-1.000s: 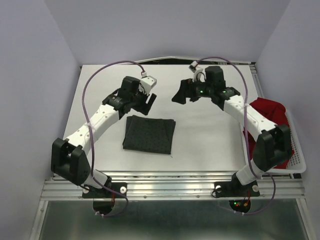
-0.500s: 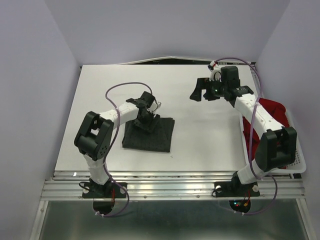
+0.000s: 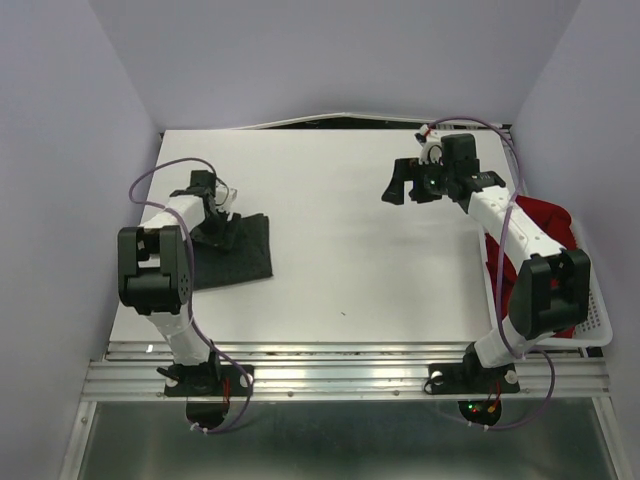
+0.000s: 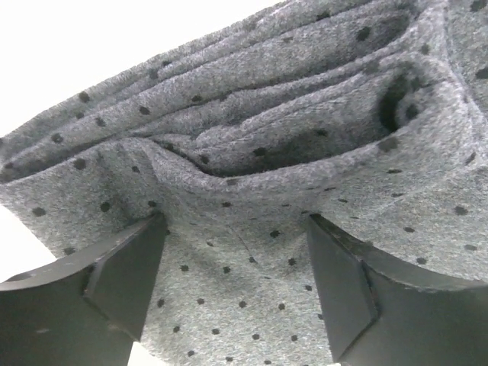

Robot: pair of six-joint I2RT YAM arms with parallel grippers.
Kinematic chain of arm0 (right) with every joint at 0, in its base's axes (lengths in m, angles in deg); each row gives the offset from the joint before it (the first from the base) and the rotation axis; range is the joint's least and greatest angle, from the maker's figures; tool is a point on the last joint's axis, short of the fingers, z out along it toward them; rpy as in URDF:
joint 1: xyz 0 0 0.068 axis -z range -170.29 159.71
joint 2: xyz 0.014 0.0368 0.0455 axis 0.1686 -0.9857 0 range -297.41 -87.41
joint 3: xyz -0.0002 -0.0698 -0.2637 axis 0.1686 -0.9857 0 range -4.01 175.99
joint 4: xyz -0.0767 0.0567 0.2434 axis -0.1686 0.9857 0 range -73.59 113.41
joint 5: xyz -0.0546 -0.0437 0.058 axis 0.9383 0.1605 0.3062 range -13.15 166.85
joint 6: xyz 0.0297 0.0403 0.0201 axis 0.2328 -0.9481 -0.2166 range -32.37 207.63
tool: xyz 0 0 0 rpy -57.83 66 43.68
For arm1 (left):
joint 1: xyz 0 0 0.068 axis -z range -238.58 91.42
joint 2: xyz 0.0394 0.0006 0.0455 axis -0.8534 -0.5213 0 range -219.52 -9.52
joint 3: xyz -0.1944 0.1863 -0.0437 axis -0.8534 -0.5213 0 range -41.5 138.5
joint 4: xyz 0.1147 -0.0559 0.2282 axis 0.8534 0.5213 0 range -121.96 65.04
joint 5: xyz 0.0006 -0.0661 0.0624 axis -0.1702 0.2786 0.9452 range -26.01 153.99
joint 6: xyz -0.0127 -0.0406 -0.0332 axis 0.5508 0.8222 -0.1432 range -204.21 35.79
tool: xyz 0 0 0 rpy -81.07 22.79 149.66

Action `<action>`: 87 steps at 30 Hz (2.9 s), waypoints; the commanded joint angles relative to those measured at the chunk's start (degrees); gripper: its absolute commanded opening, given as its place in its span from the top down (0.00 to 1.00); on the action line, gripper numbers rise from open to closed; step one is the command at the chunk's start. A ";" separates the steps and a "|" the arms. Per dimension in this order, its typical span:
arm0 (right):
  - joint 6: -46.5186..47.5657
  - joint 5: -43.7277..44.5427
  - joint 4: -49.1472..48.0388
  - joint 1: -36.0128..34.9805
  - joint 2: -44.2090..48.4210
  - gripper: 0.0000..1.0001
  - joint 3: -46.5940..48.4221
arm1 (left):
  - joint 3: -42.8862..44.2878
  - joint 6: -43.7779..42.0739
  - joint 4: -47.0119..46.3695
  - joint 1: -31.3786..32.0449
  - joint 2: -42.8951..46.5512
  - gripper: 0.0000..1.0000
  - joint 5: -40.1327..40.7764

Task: Fold and stack the skirts
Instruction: Neatly place the folded skirt to the corner, then grab the skirt from the pile

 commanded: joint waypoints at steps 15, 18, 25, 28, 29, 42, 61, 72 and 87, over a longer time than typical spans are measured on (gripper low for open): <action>1.49 -1.34 -0.10 0.30 -1.22 0.00 0.96 | 9.65 -34.39 4.09 -18.08 -9.56 0.11 4.37; 1.49 -1.42 0.34 0.30 -1.57 0.00 1.66 | 10.62 -35.71 3.48 -18.08 -10.09 0.12 4.11; 1.32 -2.04 0.25 0.30 -2.45 0.00 1.75 | 11.32 -36.15 2.43 -16.59 -12.37 0.13 4.11; 1.49 -1.78 0.34 0.30 -2.36 0.00 1.92 | 12.72 -35.01 2.43 -15.10 -13.60 0.13 2.80; 1.75 -1.69 0.25 0.30 -2.36 0.00 1.92 | 13.43 -34.49 2.34 -14.66 -13.95 0.13 2.18; 2.19 -1.25 0.34 0.30 -2.18 0.00 1.57 | 20.29 -33.25 3.57 -10.44 -16.94 0.12 1.12; 8.69 8.48 2.44 1.44 2.48 0.00 10.88 | 51.49 -18.63 3.13 -6.58 5.55 0.02 9.31; 21.87 15.19 25.90 25.76 2.47 0.00 15.81 | 20.76 -13.04 0.84 15.02 15.40 0.02 -8.00; 32.34 15.45 22.58 52.34 -1.03 0.00 -0.52 | 19.15 -4.42 2.95 20.33 11.27 0.02 -14.70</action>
